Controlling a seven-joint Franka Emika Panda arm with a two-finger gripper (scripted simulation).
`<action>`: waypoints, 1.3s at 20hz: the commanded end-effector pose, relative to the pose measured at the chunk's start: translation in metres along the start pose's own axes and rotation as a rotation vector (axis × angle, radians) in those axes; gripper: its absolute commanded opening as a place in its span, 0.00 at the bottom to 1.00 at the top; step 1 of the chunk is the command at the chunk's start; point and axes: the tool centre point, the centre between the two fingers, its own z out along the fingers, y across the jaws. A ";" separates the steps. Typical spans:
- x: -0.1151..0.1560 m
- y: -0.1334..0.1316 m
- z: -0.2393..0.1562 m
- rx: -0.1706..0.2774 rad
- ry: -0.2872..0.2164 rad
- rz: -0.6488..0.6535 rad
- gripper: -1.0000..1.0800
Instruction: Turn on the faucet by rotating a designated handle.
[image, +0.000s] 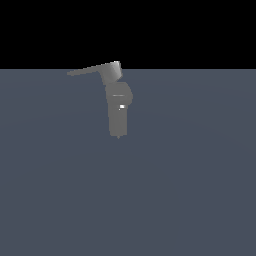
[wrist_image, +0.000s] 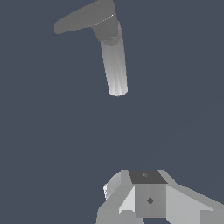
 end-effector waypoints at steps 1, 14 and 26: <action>0.000 0.000 0.000 0.000 0.000 0.000 0.00; 0.006 0.010 0.009 0.003 -0.026 0.048 0.00; 0.030 0.004 0.008 0.011 -0.041 0.141 0.00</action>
